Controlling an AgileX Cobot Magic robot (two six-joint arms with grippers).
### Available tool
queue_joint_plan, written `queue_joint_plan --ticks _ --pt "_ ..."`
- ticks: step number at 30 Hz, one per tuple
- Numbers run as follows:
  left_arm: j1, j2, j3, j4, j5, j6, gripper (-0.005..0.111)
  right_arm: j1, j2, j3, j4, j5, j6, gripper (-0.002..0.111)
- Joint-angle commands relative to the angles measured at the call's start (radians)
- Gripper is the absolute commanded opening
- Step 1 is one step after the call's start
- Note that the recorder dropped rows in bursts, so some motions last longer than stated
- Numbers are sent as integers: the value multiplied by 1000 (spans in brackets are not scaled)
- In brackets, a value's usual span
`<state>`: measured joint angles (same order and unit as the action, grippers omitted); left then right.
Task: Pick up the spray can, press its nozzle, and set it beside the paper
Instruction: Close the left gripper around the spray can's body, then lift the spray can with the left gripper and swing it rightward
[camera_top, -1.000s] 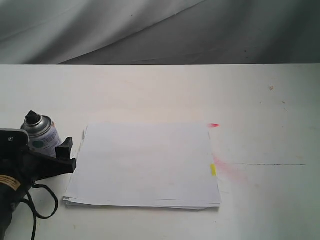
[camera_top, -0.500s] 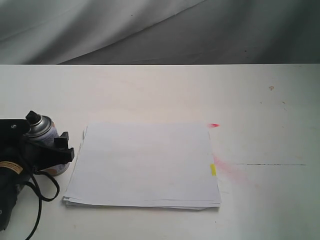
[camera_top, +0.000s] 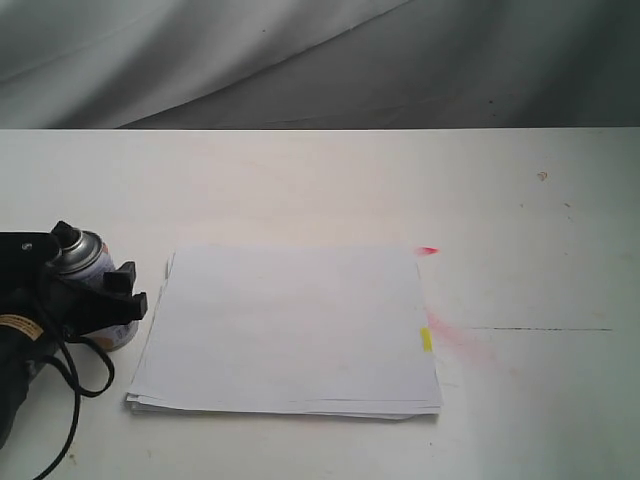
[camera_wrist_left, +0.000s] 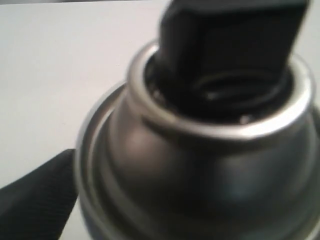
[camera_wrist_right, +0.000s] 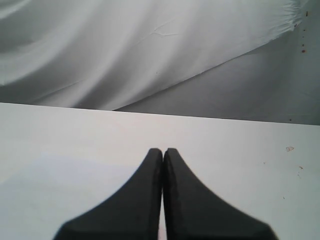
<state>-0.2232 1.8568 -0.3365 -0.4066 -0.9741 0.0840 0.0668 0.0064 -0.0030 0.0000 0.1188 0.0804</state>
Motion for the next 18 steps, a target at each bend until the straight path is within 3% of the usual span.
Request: queue_joint_plan --ticks 1,4,5,7,12,18 --pt "4 -1 -21 2 10 -3 61 -7 -6 3 -6 -1 2 0" --pt "4 -1 -23 0 10 2 31 -7 -6 3 -6 -1 2 0" --pt "4 -1 -23 0 10 2 16 -7 -6 3 -6 -1 2 0" --pt "4 -3 -23 8 15 16 0 -7 -6 3 -6 -1 2 0" --pt "4 -41 -18 94 22 29 0 -7 -6 3 -6 -1 2 0" --pt "4 -205 -17 136 159 29 0 -7 -6 3 -6 -1 2 0"
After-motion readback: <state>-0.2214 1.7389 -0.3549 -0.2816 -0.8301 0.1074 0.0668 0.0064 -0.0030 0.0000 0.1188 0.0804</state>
